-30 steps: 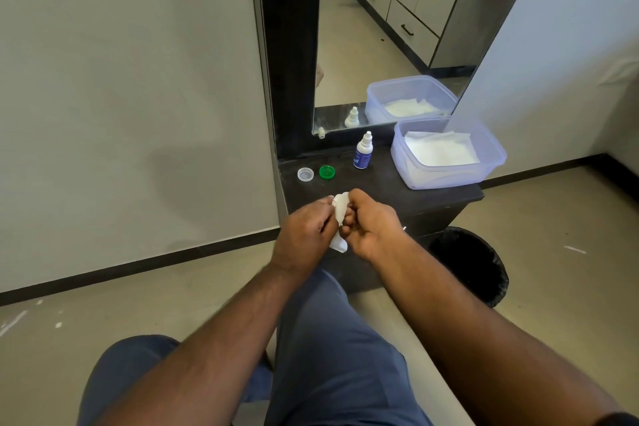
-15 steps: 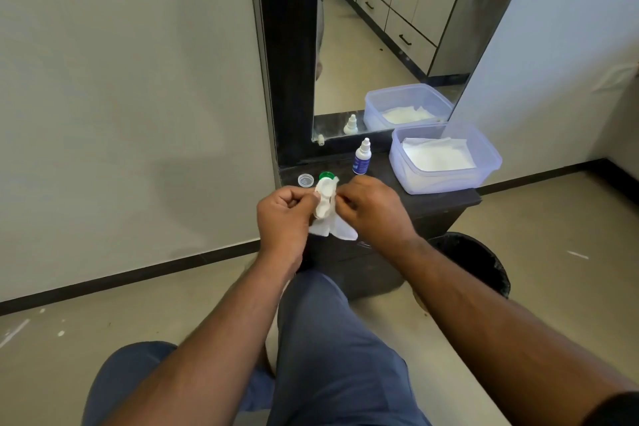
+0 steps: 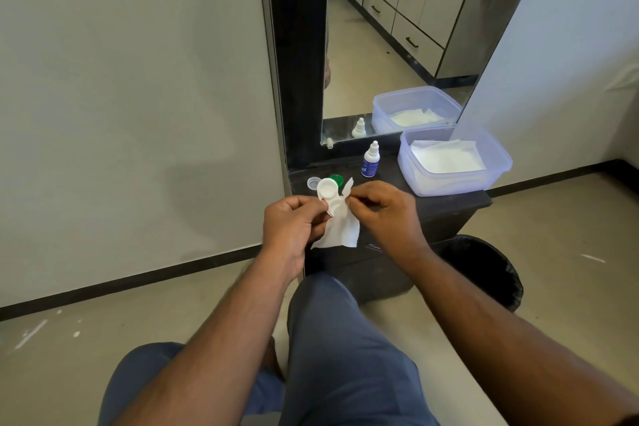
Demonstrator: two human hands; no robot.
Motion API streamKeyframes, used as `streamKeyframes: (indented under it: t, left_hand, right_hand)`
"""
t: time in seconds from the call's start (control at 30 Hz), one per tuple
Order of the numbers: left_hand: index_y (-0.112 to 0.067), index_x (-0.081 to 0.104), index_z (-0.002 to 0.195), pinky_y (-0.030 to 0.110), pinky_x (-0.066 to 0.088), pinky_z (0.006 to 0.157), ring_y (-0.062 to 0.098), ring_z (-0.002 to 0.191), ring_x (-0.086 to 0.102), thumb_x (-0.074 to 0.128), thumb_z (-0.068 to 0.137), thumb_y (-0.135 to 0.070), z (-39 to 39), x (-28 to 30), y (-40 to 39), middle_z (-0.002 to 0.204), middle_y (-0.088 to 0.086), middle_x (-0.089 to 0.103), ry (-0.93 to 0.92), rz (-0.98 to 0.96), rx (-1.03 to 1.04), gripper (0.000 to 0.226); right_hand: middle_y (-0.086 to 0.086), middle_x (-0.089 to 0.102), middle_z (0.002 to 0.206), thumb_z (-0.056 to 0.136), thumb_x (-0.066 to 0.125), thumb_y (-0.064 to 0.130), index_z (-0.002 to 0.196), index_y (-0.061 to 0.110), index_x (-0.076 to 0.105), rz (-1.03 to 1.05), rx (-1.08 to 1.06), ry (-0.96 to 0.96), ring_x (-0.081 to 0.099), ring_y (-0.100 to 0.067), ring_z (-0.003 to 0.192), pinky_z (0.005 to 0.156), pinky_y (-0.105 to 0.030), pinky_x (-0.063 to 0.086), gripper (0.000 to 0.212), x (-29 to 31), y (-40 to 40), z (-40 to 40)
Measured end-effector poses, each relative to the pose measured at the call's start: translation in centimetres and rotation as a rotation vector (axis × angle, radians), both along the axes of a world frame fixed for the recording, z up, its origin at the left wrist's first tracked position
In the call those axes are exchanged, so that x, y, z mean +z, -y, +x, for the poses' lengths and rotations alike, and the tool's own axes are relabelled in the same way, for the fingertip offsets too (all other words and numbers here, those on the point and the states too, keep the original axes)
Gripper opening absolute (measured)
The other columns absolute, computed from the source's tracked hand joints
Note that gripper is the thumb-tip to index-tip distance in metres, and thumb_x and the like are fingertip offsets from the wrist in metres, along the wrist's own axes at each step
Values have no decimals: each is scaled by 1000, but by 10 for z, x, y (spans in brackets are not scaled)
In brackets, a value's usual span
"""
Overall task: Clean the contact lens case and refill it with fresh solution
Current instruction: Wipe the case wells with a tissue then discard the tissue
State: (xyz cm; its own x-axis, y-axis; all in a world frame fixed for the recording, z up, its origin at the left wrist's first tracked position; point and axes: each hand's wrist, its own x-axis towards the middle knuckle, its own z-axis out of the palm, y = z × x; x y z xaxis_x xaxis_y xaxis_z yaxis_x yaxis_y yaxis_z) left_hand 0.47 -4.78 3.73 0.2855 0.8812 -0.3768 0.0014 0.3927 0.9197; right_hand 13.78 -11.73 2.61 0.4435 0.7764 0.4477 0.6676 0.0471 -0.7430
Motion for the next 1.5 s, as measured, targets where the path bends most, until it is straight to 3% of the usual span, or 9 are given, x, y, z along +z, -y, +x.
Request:
streamKeyframes:
  t: [0.2,0.43,0.63,0.77,0.87,1.0,1.07,1.3,1.5]
  left_hand:
    - [0,69,73,43,56,65,31,65,62,69,75,-1,0,2,2,76,24,69,-76,113,-82,2]
    - [-3,69,71,43,58,63,30,64,65,70,75,0,0,-2,5,69,13,70,-153,329,-67,4]
    - [-6,70,70,18,48,54,1,58,56,69,76,-1,2,-1,9,69,2,68,-110,486,16,8]
    - [-8,70,68,15,46,53,0,60,57,68,77,-2,1,-6,9,69,0,68,-120,478,41,10]
    - [-6,69,68,24,50,56,3,59,56,67,75,0,-1,-6,4,67,2,67,-157,477,-9,9]
    - [-6,68,65,41,56,62,20,63,61,70,74,-1,2,-7,3,69,9,68,-156,465,-54,10]
    - [-6,68,68,39,57,62,19,64,62,71,76,-2,5,-7,9,69,5,68,-175,500,-60,8]
    - [-4,70,75,11,48,58,-5,69,63,69,78,0,2,-12,19,77,-12,69,-94,557,83,5]
    - [-12,67,79,13,51,58,-4,67,61,70,81,-6,-2,-12,19,75,-10,66,-54,515,62,7]
  right_hand:
    - [-4,72,89,80,73,6,94,6,75,-44,128,140,63,-4,79,75,-14,53,14,-3,2,-2]
    - [-4,68,85,83,69,11,91,8,73,-166,116,256,61,-14,74,69,-30,54,9,-2,1,1]
    - [-2,66,76,83,67,7,84,10,71,-70,-84,-150,57,-7,65,64,-15,50,6,-8,1,-14]
    - [3,70,75,84,67,10,83,14,73,-105,-178,-491,66,-13,69,69,-29,59,7,-15,-4,-25]
    - [2,70,82,83,69,7,88,10,73,-60,-110,-224,63,-7,72,70,-18,54,8,-10,-2,-23]
    - [-9,71,84,79,71,6,85,3,73,13,61,429,66,-19,77,71,-29,54,7,-10,0,-2]
    - [-9,71,84,79,73,6,85,3,73,20,52,506,66,-20,78,72,-29,54,7,-13,2,5]
    - [-6,72,74,82,67,3,74,13,72,-77,-191,-817,69,-20,71,68,-34,60,14,-15,-4,-34]
    - [-1,66,75,80,70,7,79,8,68,-33,-73,-111,60,-11,67,65,-21,53,2,-2,-5,-22]
